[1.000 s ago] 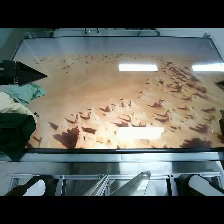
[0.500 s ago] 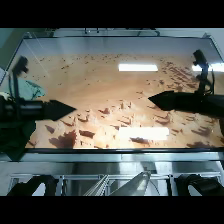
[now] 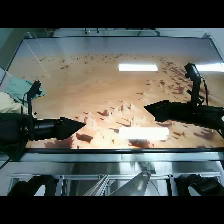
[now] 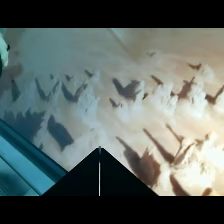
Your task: Fold the shirts.
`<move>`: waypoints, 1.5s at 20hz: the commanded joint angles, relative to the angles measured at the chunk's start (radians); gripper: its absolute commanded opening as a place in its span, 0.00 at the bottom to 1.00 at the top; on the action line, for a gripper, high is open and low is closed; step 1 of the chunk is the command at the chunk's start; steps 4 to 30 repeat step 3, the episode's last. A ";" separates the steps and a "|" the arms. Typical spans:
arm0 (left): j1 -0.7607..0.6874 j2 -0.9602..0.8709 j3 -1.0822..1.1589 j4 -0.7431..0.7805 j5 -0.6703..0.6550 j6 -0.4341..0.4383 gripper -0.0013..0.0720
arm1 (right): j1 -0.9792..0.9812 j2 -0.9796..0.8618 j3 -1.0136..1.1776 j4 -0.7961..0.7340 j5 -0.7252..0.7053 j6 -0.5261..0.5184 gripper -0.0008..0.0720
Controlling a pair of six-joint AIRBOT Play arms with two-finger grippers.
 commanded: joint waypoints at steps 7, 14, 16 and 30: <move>-0.004 0.014 -0.006 0.000 -0.027 -0.002 0.03 | 0.003 0.001 -0.002 0.000 0.006 0.000 0.04; -0.004 0.014 -0.006 0.000 -0.027 -0.002 0.03 | 0.003 0.001 -0.002 0.000 0.006 0.000 0.04; -0.004 0.014 -0.006 0.000 -0.027 -0.002 0.03 | 0.003 0.001 -0.002 0.000 0.006 0.000 0.04; -0.004 0.014 -0.006 0.000 -0.027 -0.002 0.03 | 0.003 0.001 -0.002 0.000 0.006 0.000 0.04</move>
